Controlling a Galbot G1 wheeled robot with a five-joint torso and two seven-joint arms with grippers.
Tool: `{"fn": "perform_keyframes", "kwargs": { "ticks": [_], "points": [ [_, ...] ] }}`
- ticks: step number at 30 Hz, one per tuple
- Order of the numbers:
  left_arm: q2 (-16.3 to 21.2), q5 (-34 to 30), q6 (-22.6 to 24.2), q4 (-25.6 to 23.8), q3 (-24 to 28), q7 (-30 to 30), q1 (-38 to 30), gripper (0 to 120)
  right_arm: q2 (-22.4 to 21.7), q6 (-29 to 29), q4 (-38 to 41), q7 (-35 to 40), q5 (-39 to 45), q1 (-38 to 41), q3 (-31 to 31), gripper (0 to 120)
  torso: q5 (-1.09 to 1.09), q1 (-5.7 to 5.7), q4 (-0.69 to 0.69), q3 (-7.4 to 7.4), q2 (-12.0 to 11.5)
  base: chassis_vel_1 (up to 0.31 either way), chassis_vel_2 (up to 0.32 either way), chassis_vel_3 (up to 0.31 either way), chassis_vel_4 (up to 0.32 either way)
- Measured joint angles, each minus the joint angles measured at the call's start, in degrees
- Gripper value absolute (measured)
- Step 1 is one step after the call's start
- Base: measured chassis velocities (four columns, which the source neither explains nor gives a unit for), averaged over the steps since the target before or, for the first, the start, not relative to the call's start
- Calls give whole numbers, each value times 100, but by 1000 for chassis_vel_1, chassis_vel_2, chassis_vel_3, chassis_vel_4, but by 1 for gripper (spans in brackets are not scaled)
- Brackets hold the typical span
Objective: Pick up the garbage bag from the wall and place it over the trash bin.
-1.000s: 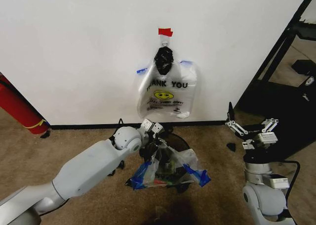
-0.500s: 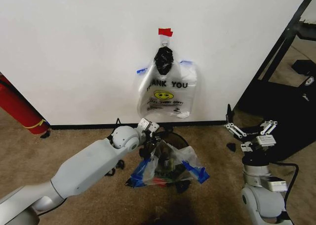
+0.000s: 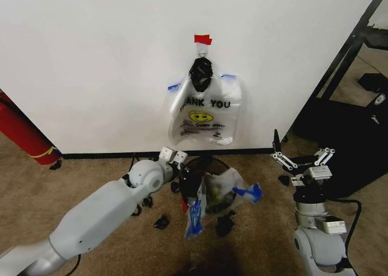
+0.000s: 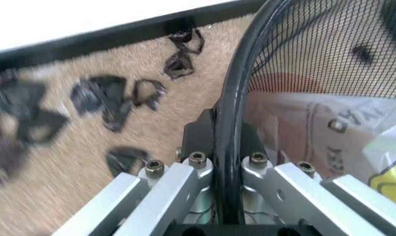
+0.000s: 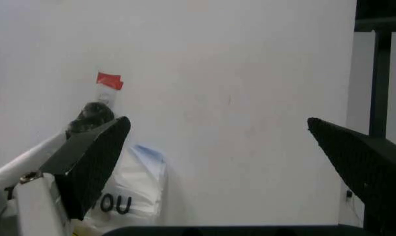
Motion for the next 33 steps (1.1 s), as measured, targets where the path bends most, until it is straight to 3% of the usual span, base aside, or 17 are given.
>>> {"fn": "perform_keyframes", "kwargs": {
  "ticks": [4,11,16,21,24,29,33],
  "points": [
    [-150,-1092,-10,-604,-573,-1173,606,0,16,7,-68,-29,-20,53,-22,100,0,0,-1,0,0,0,0,0,0],
    [-260,-1237,-629,-1195,-996,-2076,1495,0,61,32,-138,-70,-61,124,-73,100,0,0,0,0,0,0,0,0,0],
    [-551,-607,-1535,-1505,-1374,-2611,2491,0,71,73,-152,-119,-91,134,-114,100,0,0,0,0,0,0,0,0,0],
    [-691,-83,-1994,-1773,-1471,-2916,3192,0,68,101,-164,-162,-107,140,-143,100,0,0,1,0,0,0,0,0,0],
    [-736,178,-2119,-1899,-1481,-2939,3411,0,72,109,-169,-186,-116,150,-163,100,0,0,0,0,0,0,0,0,0],
    [-986,1195,-2329,-1965,-1467,-2661,3690,0,105,130,-187,-249,-136,167,-196,100,0,0,0,0,0,0,0,0,0],
    [-1125,1411,-2344,-1888,-1385,-2553,3721,0,95,140,-187,-261,-136,154,-194,100,0,0,-1,0,0,0,0,0,0]
  ]
}}
